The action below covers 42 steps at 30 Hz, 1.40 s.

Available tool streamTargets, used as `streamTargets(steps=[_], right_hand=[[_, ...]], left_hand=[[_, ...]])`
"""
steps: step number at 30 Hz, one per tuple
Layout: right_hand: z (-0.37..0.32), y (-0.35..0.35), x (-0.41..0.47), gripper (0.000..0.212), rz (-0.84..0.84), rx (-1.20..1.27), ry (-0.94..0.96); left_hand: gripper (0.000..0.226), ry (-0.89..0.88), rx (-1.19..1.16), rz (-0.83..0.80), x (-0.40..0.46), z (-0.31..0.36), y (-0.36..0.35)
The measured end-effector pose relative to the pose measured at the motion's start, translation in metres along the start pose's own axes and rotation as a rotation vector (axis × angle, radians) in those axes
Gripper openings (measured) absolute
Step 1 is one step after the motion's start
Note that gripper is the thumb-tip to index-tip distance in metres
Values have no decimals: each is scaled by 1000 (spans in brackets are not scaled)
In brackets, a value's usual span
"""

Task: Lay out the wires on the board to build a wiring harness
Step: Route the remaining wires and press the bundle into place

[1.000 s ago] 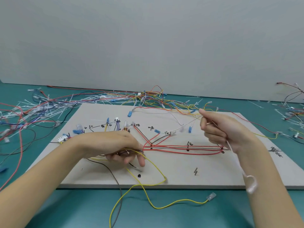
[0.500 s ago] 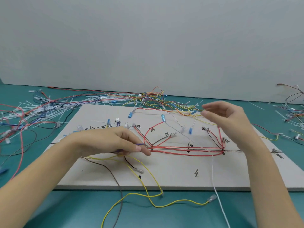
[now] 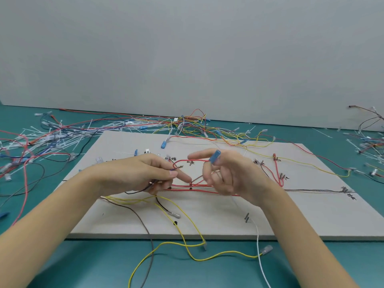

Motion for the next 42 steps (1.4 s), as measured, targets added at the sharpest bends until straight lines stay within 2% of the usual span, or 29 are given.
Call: streamTargets(steps=[3, 6, 10, 15, 20, 28, 32, 35, 38, 42], right_hand=[[-6, 9, -1, 34, 57, -68, 46], [-9, 13, -5, 42, 36, 79, 48], [-14, 24, -9, 25, 147, 60, 95], [-5, 44, -9, 37, 349, -34, 39], [12, 63, -13, 41, 457, -230, -148], [27, 74, -19, 30, 462, -391, -318], [30, 74, -19, 25, 425, -398, -344], [31, 73, -19, 28, 393, -370, -355], [31, 72, -19, 29, 375, -319, -345], [28, 76, -19, 26, 427, -293, -301]], left_hand=[[36, -35, -92, 104, 3, 4, 5], [29, -56, -106, 174, 5, 6, 9], [25, -67, 82, 250, 9, 3, 4], [16, -58, 409, 171, 6, 4, -7], [11, 32, 548, 255, -15, 6, 42], [17, 289, 637, 356, -68, -22, 137], [13, 408, 691, 331, -72, -38, 145], [10, 386, 684, 306, -63, -36, 133], [12, 289, 670, 344, -52, -27, 122], [14, 266, 653, 308, -42, -25, 106]])
Point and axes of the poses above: each hand's wrist, its own x-axis towards the middle knuckle, its own y-axis out of the back of the hand, z = x × y, the point moved 9 cm from there along x, towards the middle knuckle, and after that the axes turned 4 degrees about -x, right-handed, at the moved point
